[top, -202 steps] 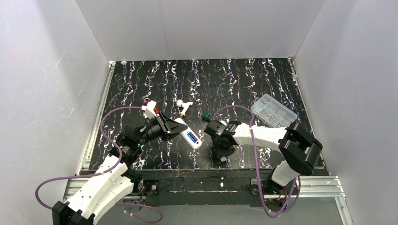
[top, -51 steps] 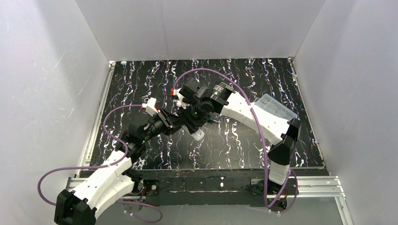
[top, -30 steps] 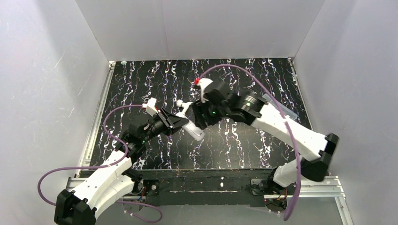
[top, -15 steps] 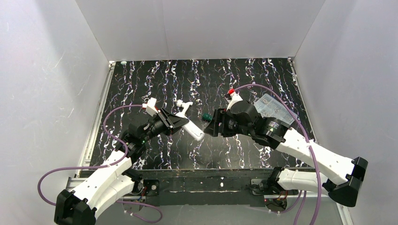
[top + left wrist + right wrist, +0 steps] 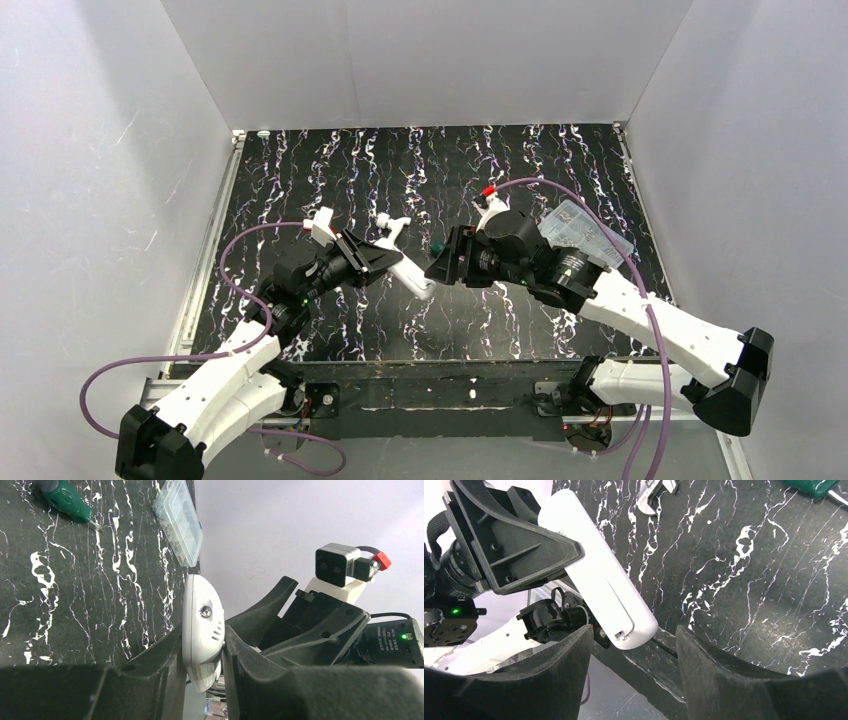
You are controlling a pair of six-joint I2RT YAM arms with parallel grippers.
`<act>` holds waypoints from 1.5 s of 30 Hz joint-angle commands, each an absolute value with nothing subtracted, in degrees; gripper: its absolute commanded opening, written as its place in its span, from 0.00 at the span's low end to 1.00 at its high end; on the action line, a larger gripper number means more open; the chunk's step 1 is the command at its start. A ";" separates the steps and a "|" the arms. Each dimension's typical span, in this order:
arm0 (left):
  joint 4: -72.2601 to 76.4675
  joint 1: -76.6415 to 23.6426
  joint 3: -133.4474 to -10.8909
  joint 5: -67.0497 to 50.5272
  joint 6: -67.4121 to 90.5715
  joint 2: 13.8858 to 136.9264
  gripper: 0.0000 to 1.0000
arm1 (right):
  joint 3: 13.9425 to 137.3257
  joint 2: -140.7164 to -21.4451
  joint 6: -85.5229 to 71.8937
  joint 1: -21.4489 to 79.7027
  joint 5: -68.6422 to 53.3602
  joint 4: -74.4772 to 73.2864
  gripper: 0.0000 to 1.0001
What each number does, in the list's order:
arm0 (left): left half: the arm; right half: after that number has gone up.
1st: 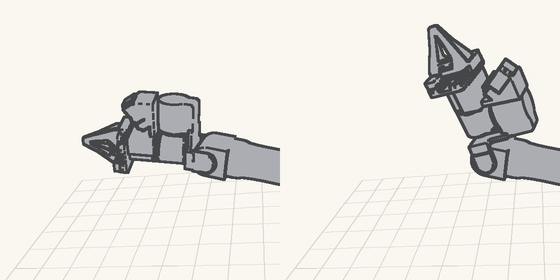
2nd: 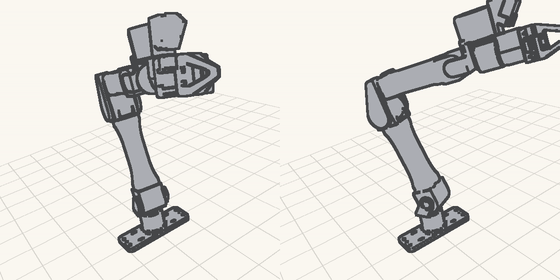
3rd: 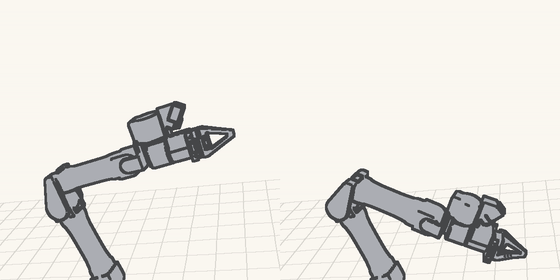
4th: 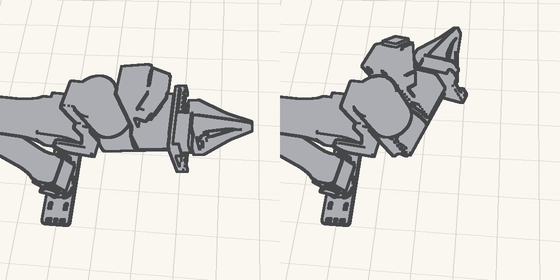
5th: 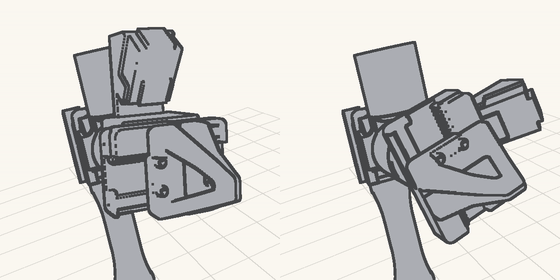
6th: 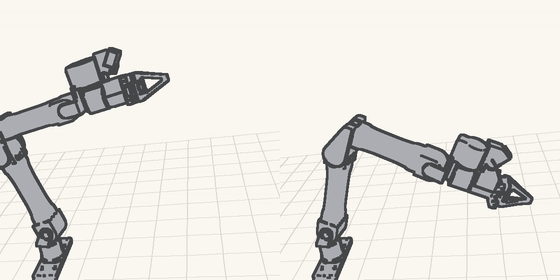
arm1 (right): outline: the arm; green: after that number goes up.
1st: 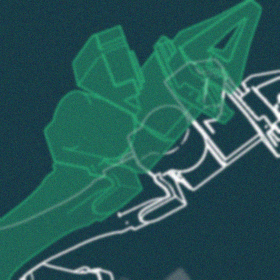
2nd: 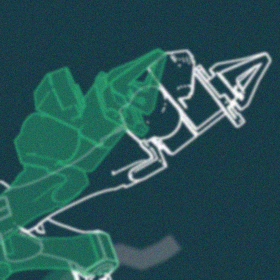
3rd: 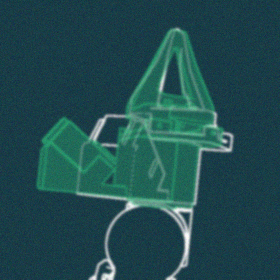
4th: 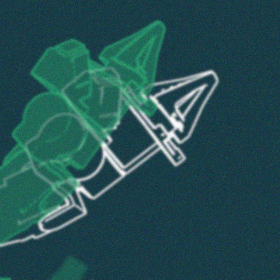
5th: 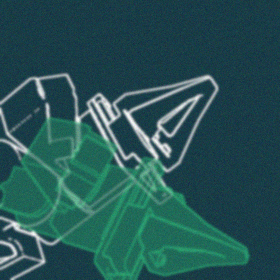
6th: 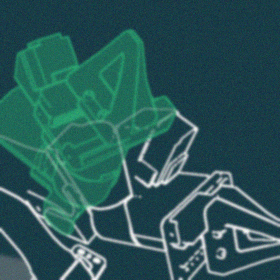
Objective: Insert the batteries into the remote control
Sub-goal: Load the battery cover into the remote control.
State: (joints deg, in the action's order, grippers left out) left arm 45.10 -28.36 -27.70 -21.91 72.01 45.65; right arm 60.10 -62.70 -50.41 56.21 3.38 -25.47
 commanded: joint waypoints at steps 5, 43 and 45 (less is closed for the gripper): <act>49.05 -28.59 -29.85 -23.51 72.39 44.04 0.00 | 60.64 -64.07 -50.89 55.63 0.45 -25.21 0.70; 55.81 -28.55 -28.29 -21.56 74.33 44.73 0.00 | 44.03 -51.34 -54.39 55.26 2.18 -1.75 0.73; 58.36 -28.56 -27.85 -21.01 75.23 44.89 0.00 | 43.44 -51.20 -56.62 55.20 2.53 0.28 0.77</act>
